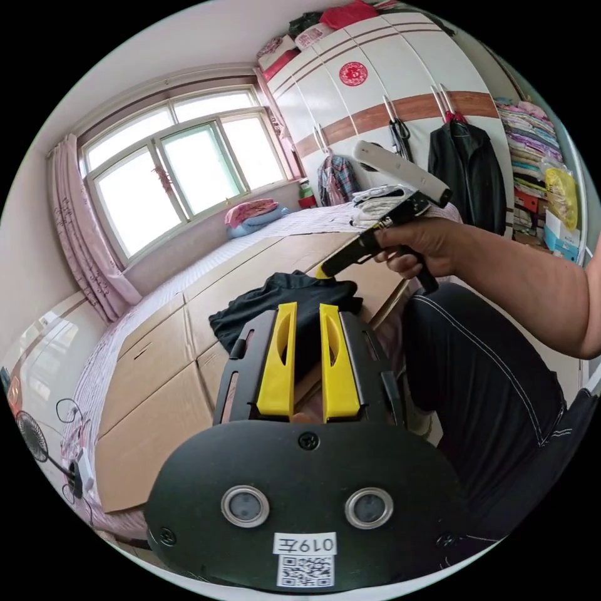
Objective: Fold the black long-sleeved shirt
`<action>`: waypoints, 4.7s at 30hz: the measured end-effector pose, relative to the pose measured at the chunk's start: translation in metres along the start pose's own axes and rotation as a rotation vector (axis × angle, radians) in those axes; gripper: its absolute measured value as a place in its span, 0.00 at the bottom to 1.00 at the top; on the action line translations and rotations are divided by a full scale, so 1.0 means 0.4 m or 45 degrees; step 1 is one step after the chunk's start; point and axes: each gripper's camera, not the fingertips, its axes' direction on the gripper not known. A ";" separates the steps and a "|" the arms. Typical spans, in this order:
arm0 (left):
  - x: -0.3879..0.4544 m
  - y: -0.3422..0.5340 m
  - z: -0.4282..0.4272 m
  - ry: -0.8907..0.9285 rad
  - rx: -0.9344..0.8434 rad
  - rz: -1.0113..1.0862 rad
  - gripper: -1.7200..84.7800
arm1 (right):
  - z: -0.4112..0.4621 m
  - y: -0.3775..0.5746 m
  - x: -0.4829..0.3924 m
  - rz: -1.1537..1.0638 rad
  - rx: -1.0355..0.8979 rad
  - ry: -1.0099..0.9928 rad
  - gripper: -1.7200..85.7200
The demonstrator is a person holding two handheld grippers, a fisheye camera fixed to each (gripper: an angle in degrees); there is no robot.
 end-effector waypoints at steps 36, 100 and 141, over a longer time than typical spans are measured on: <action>-0.136 -0.008 0.152 -0.115 -0.453 0.077 0.13 | 0.509 0.541 -0.670 -1.378 0.025 0.886 0.11; 1.060 -0.826 -0.068 -0.633 -0.828 1.477 0.03 | 0.907 0.649 -0.503 -1.530 0.027 1.105 0.01; 1.207 -0.918 -0.506 -0.799 -0.693 1.296 0.03 | 0.886 0.674 -0.498 -1.617 0.055 1.255 0.02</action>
